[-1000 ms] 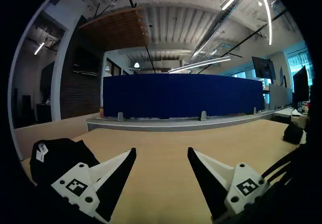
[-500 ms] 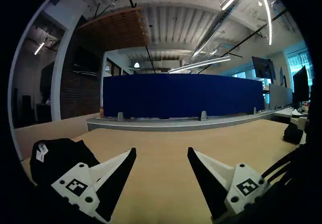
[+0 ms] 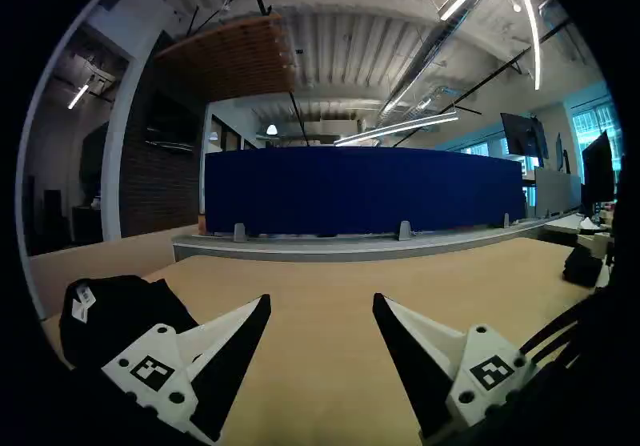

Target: Fold towel

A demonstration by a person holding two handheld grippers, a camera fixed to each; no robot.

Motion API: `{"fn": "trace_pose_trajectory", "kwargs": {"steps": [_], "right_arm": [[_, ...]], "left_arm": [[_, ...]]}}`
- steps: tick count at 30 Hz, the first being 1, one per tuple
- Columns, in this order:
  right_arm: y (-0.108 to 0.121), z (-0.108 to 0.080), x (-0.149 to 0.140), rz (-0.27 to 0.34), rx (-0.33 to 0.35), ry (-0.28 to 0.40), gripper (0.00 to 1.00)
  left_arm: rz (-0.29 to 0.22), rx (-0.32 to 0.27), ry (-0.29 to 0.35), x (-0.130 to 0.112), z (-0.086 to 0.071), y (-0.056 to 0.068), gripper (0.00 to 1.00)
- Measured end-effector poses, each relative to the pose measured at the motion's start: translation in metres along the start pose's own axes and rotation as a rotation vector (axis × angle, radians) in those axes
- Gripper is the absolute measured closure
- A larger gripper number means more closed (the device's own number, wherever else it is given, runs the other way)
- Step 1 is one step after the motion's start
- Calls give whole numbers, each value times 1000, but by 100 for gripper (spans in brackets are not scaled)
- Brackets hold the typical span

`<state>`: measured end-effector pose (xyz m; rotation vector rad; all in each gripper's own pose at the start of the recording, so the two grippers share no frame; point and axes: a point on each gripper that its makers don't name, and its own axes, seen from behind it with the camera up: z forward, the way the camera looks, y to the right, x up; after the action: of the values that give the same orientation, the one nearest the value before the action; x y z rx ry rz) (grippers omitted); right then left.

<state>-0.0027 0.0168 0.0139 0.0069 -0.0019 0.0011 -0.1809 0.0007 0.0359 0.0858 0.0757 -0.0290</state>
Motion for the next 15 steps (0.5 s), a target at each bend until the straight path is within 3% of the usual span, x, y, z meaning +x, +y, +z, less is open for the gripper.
{"fn": "trace_pose_trajectory", "kwargs": {"steps": [15], "right_arm": [[0,0,0,0,0,0,0]], "left_arm": [[0,0,0,-1,-1,-1,6]]}}
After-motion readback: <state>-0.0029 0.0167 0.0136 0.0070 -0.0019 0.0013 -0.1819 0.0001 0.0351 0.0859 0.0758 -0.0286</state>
